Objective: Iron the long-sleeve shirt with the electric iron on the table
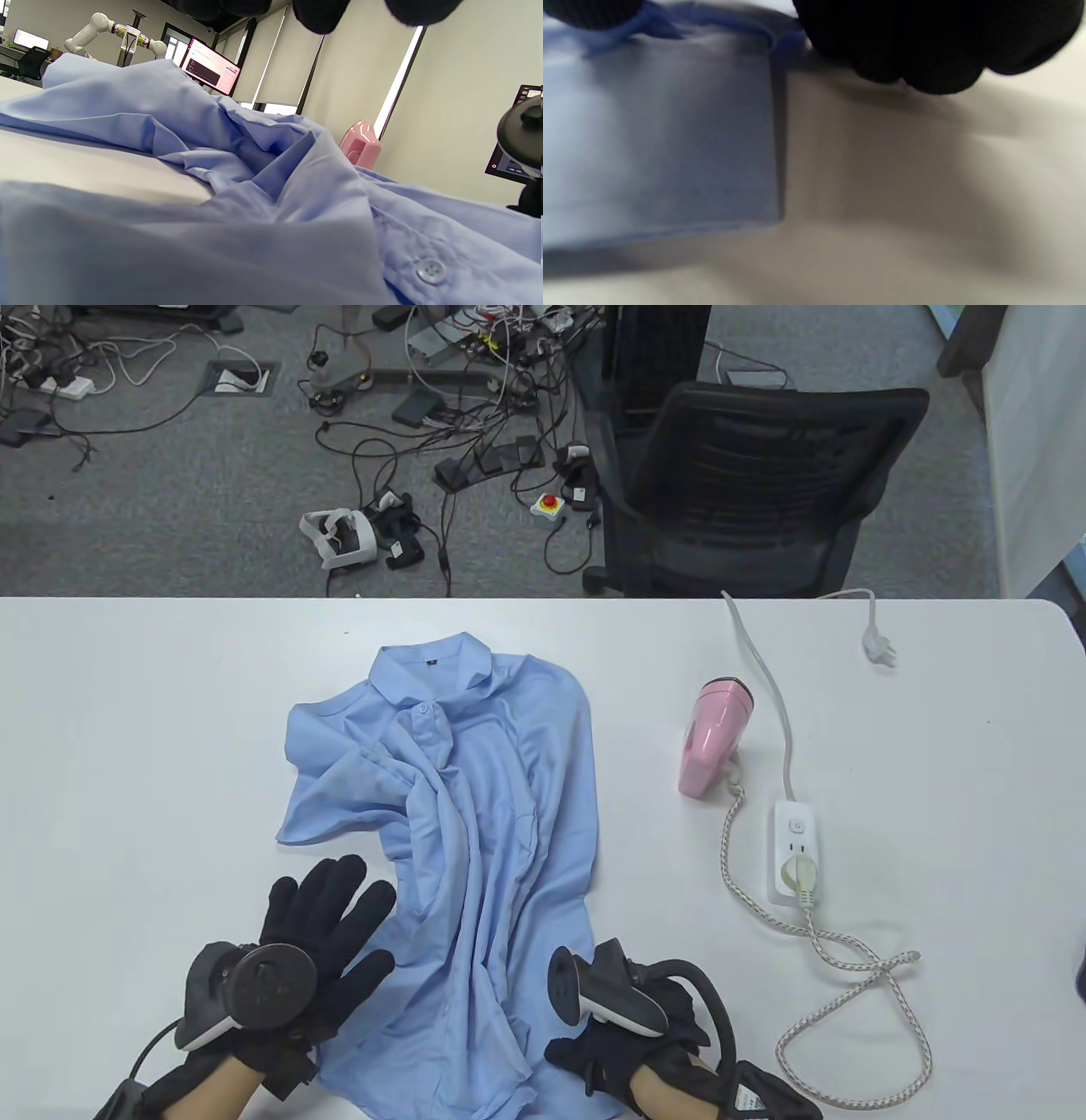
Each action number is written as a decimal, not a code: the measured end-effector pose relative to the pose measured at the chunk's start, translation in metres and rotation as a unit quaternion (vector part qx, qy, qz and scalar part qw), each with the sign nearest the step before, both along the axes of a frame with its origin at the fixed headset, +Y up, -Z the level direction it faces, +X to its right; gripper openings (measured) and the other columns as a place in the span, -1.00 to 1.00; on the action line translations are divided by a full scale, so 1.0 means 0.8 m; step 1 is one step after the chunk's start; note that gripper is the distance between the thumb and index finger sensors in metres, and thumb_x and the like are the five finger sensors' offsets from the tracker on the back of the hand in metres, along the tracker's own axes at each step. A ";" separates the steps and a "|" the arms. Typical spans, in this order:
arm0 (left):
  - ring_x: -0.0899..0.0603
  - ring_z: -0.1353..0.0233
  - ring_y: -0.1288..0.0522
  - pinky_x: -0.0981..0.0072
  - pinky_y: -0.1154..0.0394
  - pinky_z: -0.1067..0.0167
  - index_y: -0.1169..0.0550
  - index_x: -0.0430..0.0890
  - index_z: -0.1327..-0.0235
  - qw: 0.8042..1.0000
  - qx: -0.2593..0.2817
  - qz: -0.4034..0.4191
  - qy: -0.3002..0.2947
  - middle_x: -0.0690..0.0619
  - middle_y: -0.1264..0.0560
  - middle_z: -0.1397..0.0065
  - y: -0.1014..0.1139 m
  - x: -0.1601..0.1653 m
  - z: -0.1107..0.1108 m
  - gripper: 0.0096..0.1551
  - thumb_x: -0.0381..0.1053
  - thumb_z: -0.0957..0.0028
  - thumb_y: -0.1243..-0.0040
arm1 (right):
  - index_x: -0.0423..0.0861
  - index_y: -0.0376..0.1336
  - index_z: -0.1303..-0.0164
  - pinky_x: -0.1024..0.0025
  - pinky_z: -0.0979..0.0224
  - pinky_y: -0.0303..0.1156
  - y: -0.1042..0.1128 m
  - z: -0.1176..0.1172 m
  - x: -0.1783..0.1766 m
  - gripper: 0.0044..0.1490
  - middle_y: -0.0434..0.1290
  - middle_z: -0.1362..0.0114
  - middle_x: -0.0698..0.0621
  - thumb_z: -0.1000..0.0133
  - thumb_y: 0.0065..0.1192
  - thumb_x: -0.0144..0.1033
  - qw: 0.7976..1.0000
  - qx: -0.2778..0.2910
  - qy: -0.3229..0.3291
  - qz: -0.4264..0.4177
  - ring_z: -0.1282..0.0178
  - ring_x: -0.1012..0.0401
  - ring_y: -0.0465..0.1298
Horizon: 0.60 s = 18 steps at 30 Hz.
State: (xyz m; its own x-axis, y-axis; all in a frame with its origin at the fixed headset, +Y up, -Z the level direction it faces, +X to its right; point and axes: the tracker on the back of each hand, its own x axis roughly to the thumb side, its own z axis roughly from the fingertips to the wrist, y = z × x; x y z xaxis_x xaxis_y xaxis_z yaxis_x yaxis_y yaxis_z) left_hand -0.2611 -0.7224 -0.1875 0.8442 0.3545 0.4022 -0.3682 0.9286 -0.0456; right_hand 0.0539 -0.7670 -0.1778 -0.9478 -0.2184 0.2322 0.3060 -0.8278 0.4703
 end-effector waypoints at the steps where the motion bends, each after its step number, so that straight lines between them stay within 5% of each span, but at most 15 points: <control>1: -0.31 -0.69 0.08 -0.45 0.20 -0.44 -0.13 0.22 -0.55 1.000 0.000 -0.001 0.000 -0.08 0.09 -0.77 0.000 0.000 0.000 -0.23 0.42 -0.08 0.09 | -0.25 0.17 -0.14 -0.02 -0.03 0.48 -0.001 0.002 -0.004 0.19 0.37 -0.10 -0.17 0.34 0.02 0.54 1.000 0.004 0.008 0.011 0.01 -0.08 0.51; 6: -0.30 -0.69 0.09 -0.45 0.20 -0.45 -0.13 0.22 -0.55 1.000 -0.013 -0.004 0.000 -0.07 0.09 -0.77 -0.006 0.002 -0.001 -0.23 0.42 -0.08 0.09 | -0.35 0.17 -0.03 0.12 0.13 0.54 -0.009 0.004 -0.014 -0.01 0.41 0.07 -0.17 0.24 0.10 0.26 0.999 -0.027 0.024 -0.004 0.22 0.02 0.56; 11: -0.29 -0.70 0.09 -0.45 0.20 -0.45 -0.13 0.22 -0.55 1.000 -0.008 -0.006 0.002 -0.06 0.10 -0.77 -0.009 0.008 -0.001 -0.23 0.42 -0.08 0.09 | -0.17 0.30 0.06 0.17 0.14 0.55 -0.001 -0.009 0.004 -0.41 0.47 0.12 -0.05 0.11 0.13 0.00 0.994 -0.082 0.038 -0.069 0.26 0.08 0.58; 18: -0.28 -0.70 0.12 -0.44 0.21 -0.45 -0.11 0.24 -0.56 0.999 -0.027 0.045 -0.015 -0.05 0.12 -0.77 0.021 0.039 -0.009 -0.22 0.43 -0.09 0.09 | -0.09 0.33 0.06 0.07 0.00 0.54 0.098 -0.012 0.088 -0.46 0.47 0.00 -0.05 0.13 0.17 -0.03 0.984 0.061 -0.027 -0.167 0.09 0.01 0.58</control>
